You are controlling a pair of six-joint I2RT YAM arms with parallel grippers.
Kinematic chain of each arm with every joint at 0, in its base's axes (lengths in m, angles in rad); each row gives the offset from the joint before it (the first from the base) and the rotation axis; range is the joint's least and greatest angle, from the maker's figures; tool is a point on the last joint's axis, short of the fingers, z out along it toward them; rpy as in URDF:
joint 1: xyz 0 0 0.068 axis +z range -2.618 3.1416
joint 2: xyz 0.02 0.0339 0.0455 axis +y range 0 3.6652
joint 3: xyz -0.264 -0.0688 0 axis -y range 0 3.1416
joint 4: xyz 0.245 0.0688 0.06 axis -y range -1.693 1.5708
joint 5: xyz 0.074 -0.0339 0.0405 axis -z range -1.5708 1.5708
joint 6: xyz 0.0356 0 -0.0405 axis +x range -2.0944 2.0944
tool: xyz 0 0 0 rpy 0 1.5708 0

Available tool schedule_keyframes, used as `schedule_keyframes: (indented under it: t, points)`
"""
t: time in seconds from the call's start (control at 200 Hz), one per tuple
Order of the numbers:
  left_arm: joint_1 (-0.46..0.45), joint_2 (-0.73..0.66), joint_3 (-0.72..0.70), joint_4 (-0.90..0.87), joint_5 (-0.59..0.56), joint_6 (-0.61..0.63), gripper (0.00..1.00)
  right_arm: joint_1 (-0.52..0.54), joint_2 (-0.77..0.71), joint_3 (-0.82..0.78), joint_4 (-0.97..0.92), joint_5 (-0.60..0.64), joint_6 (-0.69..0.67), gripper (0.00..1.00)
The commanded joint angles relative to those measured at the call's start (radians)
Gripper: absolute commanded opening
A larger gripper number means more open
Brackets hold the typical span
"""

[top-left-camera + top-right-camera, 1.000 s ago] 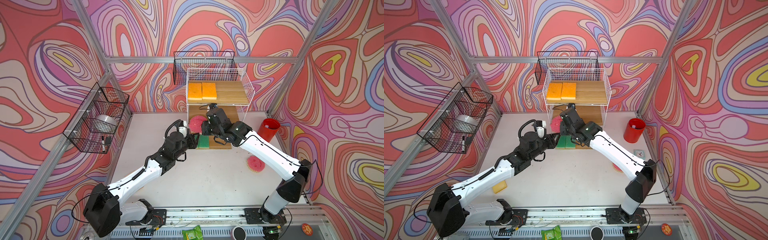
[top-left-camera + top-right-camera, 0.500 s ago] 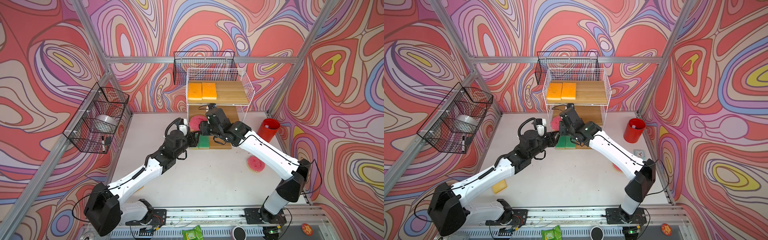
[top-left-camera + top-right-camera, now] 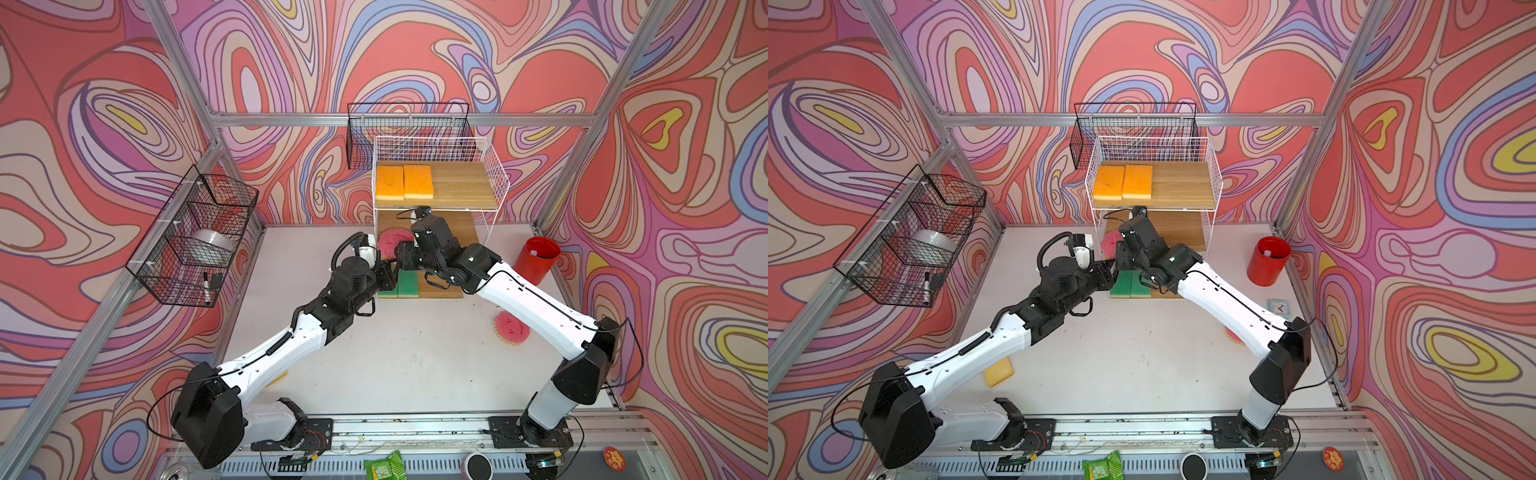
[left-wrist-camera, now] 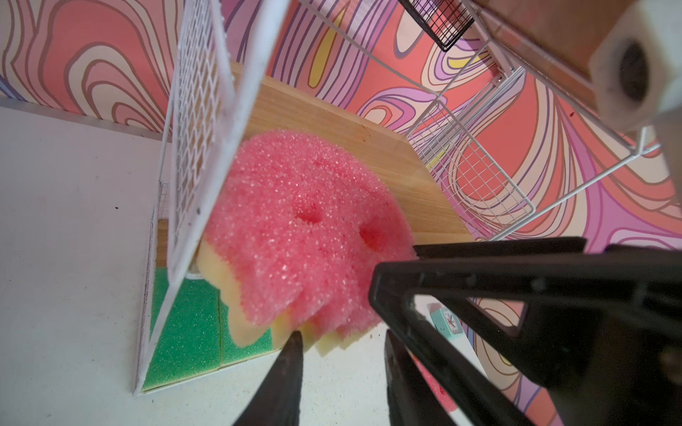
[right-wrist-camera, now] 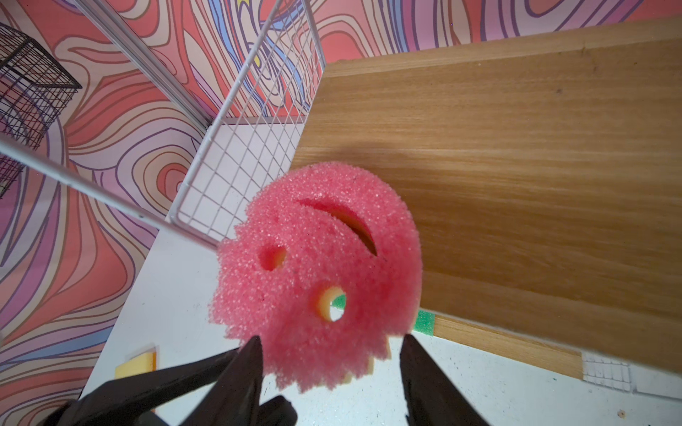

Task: Arrange cleaning sponges on a shelf
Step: Place the cleaning sponge on the shelf.

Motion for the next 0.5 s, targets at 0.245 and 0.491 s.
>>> schedule_keyframes:
  t: [0.245, 0.491]
  points:
    - [-0.001, 0.037, 0.053, -0.003, -0.033, 0.039, 0.38, -0.026, 0.018, -0.022, 0.039, -0.016, -0.002, 0.61]
    - [-0.001, 0.041, 0.064, -0.01, -0.033, 0.046, 0.38, -0.028, -0.009, -0.04, 0.054, -0.017, -0.009, 0.62]
